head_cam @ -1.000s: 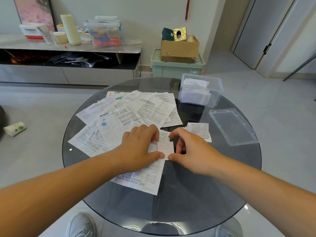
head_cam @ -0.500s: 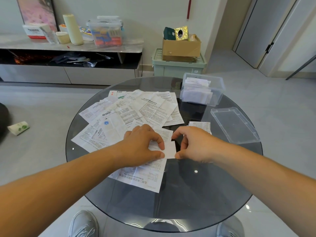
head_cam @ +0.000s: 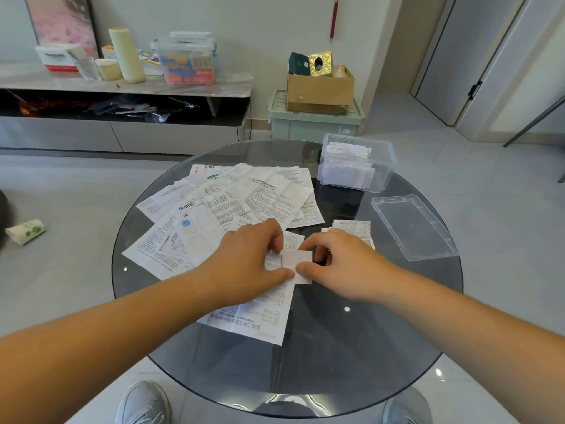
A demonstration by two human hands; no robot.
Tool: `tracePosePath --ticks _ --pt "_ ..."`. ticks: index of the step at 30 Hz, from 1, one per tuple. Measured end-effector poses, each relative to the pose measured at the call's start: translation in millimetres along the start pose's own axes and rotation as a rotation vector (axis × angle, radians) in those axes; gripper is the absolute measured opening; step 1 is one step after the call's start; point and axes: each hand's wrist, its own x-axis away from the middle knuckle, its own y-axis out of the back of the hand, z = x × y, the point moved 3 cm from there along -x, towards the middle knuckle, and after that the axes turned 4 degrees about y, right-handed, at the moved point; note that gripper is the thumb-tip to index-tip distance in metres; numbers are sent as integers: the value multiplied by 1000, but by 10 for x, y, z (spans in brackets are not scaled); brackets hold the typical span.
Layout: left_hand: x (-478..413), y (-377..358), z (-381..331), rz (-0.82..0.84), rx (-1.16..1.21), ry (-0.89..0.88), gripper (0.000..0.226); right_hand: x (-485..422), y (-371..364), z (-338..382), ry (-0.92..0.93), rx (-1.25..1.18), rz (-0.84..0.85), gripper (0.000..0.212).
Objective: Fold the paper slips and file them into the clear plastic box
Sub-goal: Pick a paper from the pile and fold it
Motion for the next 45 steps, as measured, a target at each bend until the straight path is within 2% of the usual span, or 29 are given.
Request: tracePosePath --ticks 4,9,12,15,19,23,26,28,34,39,42,45 --pt "-33 -33 -32 54 -37 24 36 -3 -16 -3 23 44 16 21" --pt "-77 -70 -74 111 69 68 35 11 -24 -4 39 69 20 10" --pt "-93 -76 -89 123 76 63 29 11 -24 -26 36 52 40 18" --pt "-92 -77 -96 78 56 43 26 22 -12 -58 28 4 48 17" --pt "-87 -43 -107 54 129 55 32 41 83 -51 -2 -215 -26 15" --pt "-101 -17 -121 160 354 145 16 81 173 -33 -69 -484 -104 10" --pt "-114 -20 -134 220 508 195 15 103 186 -48 -131 -682 -101 8" --pt "-135 -15 -143 206 506 201 15 109 185 -66 -156 -730 -61 8" --pt "-211 -56 -222 183 381 153 11 170 256 -114 -130 -560 -56 6" --pt "-404 -26 -417 120 320 35 15 135 567 -289 -98 -320 -214 13" --pt "-603 -30 -515 71 220 6 27 49 776 -438 -122 -241 -258 13" --pt "-788 -120 -587 112 42 -32 44 -68 833 -549 -120 -188 -226 8"
